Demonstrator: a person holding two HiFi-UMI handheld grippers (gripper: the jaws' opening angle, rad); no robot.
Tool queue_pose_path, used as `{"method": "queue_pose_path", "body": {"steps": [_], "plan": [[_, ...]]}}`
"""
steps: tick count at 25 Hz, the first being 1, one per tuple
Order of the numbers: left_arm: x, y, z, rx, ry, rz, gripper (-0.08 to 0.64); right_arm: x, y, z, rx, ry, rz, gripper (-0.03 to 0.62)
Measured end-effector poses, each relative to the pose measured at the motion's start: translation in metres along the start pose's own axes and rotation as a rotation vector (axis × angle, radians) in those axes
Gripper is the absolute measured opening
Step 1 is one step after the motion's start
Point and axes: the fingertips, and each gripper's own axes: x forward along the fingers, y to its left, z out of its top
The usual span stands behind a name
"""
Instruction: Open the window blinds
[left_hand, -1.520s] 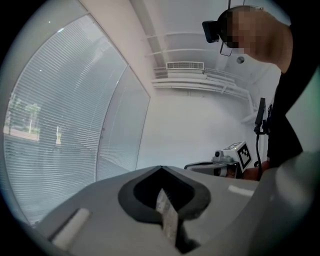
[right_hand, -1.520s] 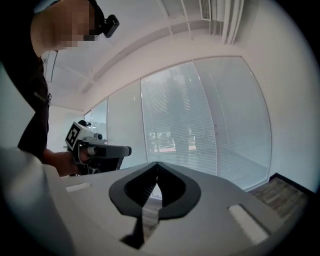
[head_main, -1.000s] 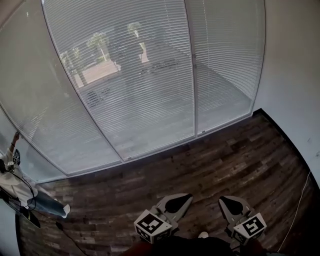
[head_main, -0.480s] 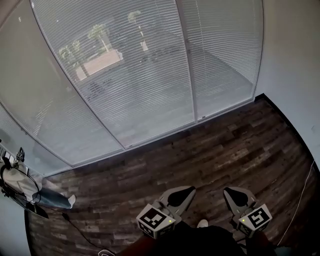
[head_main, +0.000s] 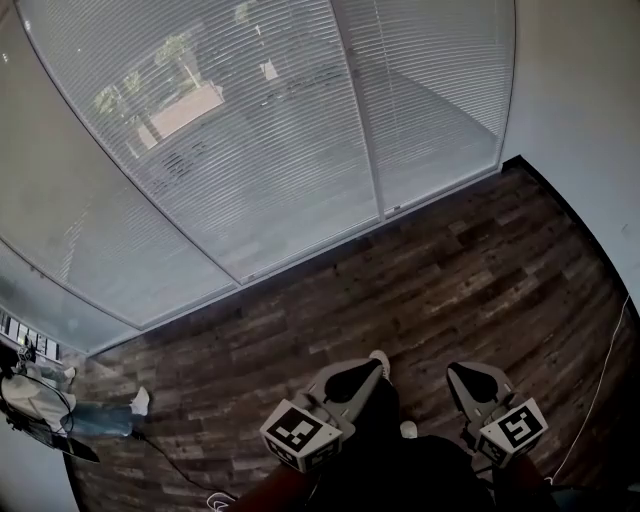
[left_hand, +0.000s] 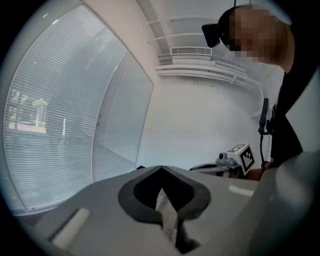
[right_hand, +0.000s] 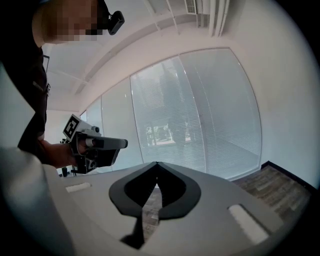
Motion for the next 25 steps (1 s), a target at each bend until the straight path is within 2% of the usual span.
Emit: {"method": "queue_pose_path", "body": {"steps": [4,11,14,20,25], "plan": [[0.016,0.016,0.001,-0.006,-0.009,-0.011,0.000,0.011,-0.011,0.004,-0.002,-0.010,-0.010,0.026],[0.050,0.079,0.013,-0.016,-0.035,-0.016,0.000,0.062,-0.047,0.011,-0.027,0.027,-0.043,0.026],[0.072,0.113,0.021,-0.017,-0.051,-0.017,0.000,0.092,-0.069,0.024,-0.055,0.045,-0.052,0.026],[0.109,0.193,0.055,-0.023,-0.068,-0.032,0.000,0.174,-0.102,0.073,-0.078,0.032,-0.047,0.026],[0.132,0.256,0.070,-0.039,-0.098,-0.033,0.000,0.233,-0.121,0.084,-0.108,0.057,-0.040,0.026]]}}
